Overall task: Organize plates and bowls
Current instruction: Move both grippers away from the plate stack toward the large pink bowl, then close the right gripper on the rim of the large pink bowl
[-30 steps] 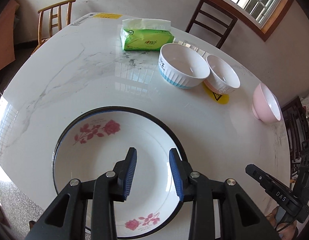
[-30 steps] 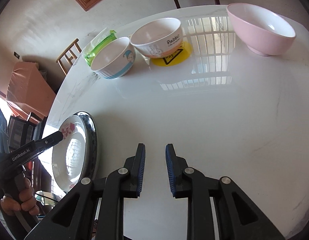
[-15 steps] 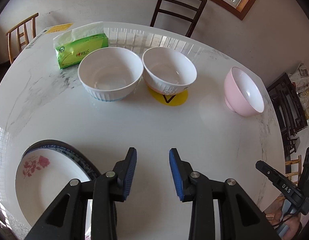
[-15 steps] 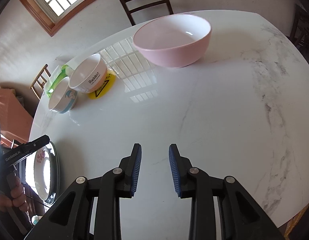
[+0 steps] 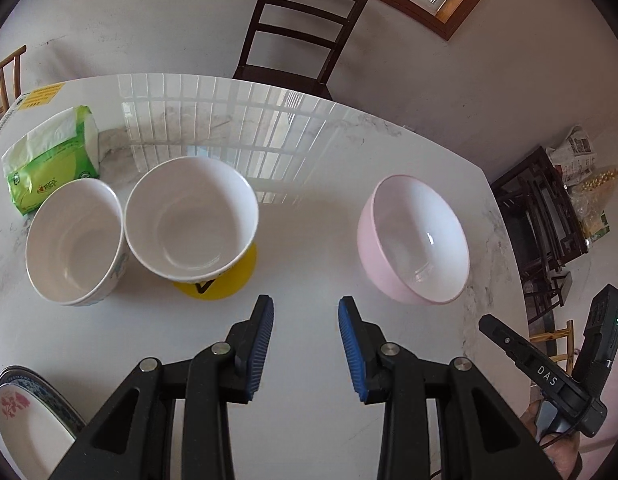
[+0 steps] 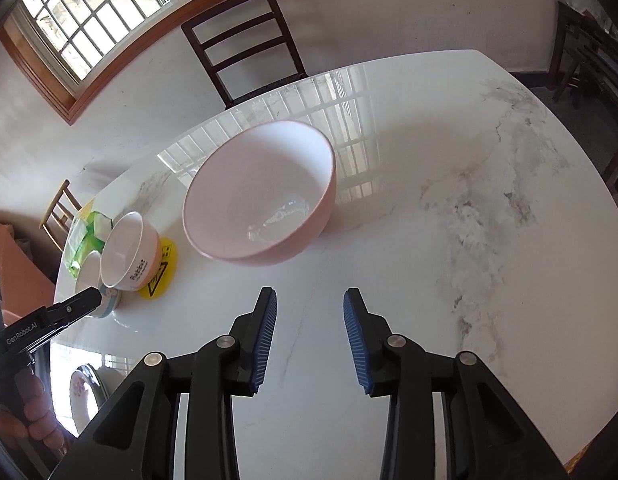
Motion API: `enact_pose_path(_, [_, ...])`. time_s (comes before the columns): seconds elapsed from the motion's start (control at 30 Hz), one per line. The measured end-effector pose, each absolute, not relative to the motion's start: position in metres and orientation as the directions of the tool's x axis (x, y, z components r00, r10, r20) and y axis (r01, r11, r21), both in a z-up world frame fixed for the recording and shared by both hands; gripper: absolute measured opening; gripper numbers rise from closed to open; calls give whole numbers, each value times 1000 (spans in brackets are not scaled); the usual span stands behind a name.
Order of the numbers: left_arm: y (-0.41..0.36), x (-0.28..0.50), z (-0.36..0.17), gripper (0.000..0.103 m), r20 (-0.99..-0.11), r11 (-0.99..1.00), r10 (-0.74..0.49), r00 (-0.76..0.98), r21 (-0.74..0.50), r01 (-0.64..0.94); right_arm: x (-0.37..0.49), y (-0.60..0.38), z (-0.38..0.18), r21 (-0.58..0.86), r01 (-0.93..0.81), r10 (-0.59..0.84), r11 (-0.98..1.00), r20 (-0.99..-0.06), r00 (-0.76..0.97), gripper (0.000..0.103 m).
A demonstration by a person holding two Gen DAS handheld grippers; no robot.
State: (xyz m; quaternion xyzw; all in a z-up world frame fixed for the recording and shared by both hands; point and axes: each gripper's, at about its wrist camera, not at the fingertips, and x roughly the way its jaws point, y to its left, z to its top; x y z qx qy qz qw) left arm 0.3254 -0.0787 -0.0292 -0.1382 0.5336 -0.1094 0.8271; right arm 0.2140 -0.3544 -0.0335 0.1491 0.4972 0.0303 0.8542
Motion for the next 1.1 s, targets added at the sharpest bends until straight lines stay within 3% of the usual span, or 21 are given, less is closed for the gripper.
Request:
enact_pose_path(0.33, [-132,388,-40,34,-852,924,-365,375,-382,32,281,-365,-39,227,100,156,969,-871,466,34])
enact_pose_path(0.77, [-160,423,-84,34,-888,942,-320,331,-337,7,328,-363,-66,202,97,147,975,-901,408,34])
enact_pose_path(0.97, [-154,419,-99,34,-902,950,-304,306,-311,25,330,-352,-74,190,95,137,977,-905,402,22])
enact_pose_path(1.03, [-153,419,-103,28,-901,946,-315,297,-322,27,329,-350,-75,190,97,136,977,-905,404,18])
enact_pose_path(1.1, [-153,416,-103,16,-895,938,-342,287,-345,42,327,-350,-76,189,109,129,976,-903,409,15])
